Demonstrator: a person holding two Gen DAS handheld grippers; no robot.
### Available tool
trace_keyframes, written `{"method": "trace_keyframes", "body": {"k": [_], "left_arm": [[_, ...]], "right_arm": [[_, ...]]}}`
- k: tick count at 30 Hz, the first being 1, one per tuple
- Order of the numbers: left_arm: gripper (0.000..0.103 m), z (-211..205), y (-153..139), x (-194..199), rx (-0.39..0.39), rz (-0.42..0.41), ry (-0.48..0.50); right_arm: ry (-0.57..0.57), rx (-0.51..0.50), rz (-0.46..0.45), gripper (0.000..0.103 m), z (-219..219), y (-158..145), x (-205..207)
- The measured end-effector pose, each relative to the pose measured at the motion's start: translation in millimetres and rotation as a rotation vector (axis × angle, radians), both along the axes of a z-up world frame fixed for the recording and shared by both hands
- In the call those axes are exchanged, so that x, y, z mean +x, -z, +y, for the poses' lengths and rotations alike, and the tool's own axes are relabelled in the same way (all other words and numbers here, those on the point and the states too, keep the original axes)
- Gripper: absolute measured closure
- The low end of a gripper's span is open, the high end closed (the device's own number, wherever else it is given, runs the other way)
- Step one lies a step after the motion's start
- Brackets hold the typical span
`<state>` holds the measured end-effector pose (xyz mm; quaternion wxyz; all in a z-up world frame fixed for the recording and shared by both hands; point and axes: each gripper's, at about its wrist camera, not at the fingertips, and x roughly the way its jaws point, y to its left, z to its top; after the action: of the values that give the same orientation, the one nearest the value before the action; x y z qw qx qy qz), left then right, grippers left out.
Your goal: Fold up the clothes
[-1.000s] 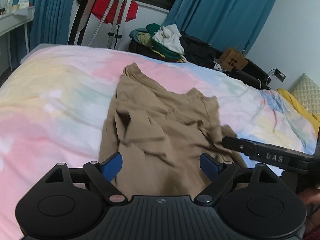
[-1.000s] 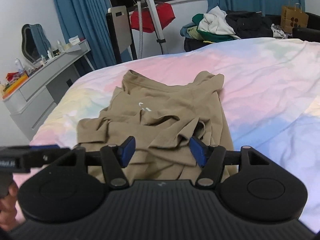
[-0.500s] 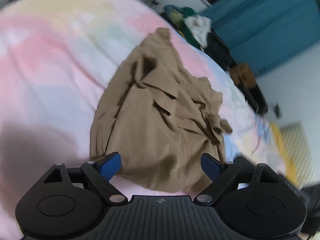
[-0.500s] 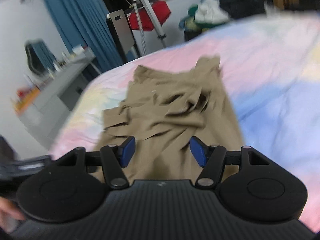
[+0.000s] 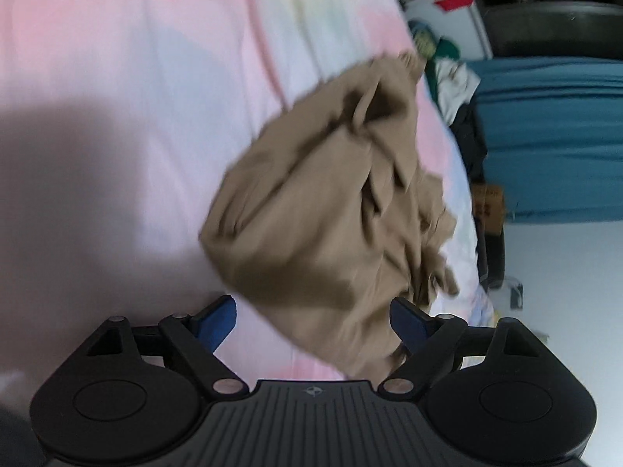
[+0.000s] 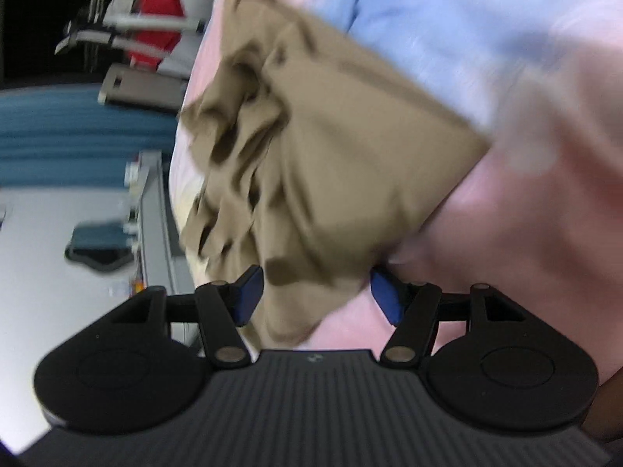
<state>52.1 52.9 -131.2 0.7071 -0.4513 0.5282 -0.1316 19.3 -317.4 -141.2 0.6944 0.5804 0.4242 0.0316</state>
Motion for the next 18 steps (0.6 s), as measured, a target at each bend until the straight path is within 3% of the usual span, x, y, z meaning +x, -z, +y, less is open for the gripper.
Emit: {"method": "trace_keyframes", "body": {"k": [3,5,6,7,9,10,13,18], "left_arm": [[0.016,-1.6,4.6,9.3,-0.013,-0.007,-0.006],[0.025,1.5,7.5,16.4,-0.036,-0.022,-0.035],[0.046,4.8,8.2,19.2,-0.029,-0.031,-0.062],[0.060,8.0,9.8,21.5,-0.022,-0.029,-0.088],[0.068,12.9,14.4,26.4,-0.042,-0.023,-0.108],[0.077,15.0,15.6,28.3,-0.047,-0.026,-0.115],[0.084,17.4,9.0,31.6,-0.033,-0.079,-0.135],[0.088,18.8,-20.6,24.0,-0.018,-0.176,-0.176]], "right_arm": [[0.056,-0.021,-0.025,0.040,-4.0,1.1,1.5],[0.066,-0.059,-0.051,0.054,-3.4,-1.5,4.5],[0.062,-0.090,-0.066,0.060,-2.1,-4.6,6.4],[0.052,-0.130,-0.086,0.073,0.2,-9.1,8.8],[0.029,-0.223,-0.172,0.081,6.6,-25.5,11.4],[0.023,-0.254,-0.216,0.084,9.0,-32.7,12.3],[0.014,-0.308,-0.293,0.086,14.0,-46.2,15.2],[0.022,-0.296,-0.278,0.089,6.1,-46.8,15.0]]}}
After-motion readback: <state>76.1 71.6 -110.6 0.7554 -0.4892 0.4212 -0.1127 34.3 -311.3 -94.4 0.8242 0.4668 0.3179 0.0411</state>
